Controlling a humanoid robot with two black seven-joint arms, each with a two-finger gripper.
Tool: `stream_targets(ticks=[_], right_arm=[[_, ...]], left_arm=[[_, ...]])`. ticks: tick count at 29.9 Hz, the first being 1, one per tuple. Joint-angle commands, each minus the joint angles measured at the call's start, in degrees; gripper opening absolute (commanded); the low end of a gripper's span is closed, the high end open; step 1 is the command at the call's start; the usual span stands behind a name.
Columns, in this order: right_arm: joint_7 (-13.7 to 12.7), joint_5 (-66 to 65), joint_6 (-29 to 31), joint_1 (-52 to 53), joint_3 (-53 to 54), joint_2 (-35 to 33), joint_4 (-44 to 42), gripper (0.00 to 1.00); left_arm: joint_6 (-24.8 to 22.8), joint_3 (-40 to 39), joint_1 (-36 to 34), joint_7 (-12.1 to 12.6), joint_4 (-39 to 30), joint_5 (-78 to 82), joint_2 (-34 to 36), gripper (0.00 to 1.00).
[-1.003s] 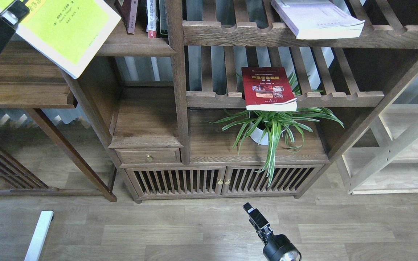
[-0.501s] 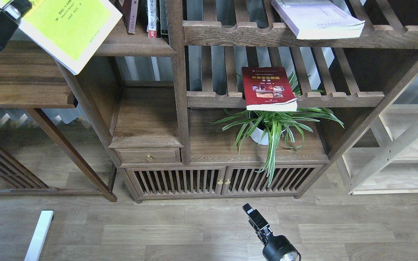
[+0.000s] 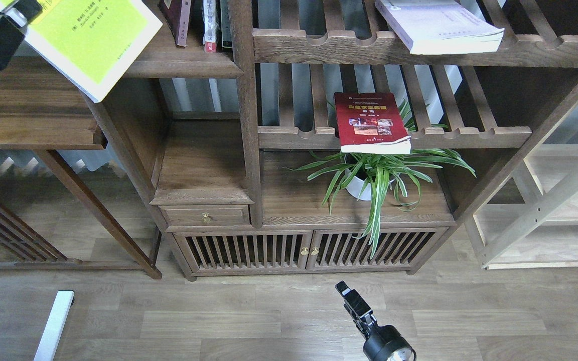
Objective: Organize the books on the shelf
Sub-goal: 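Push the yellow-green book onto the top shelf with the left gripper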
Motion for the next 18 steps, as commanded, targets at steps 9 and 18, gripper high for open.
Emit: stream_targets(ticks=[9,18], right_arm=[[0.00,0.00,0.00,-1.40,-0.04,0.00,2.63,0.83],[-0.26,0.00,0.00,-2.81,-0.13,0.00,2.72,0.87]], left_arm=[[4.01,3.30,-3.90,0.00,1.36,2.39,-0.25,0.00],[8.23,7.17,-5.83,0.00,2.59,3.80,-0.43,0.00]])
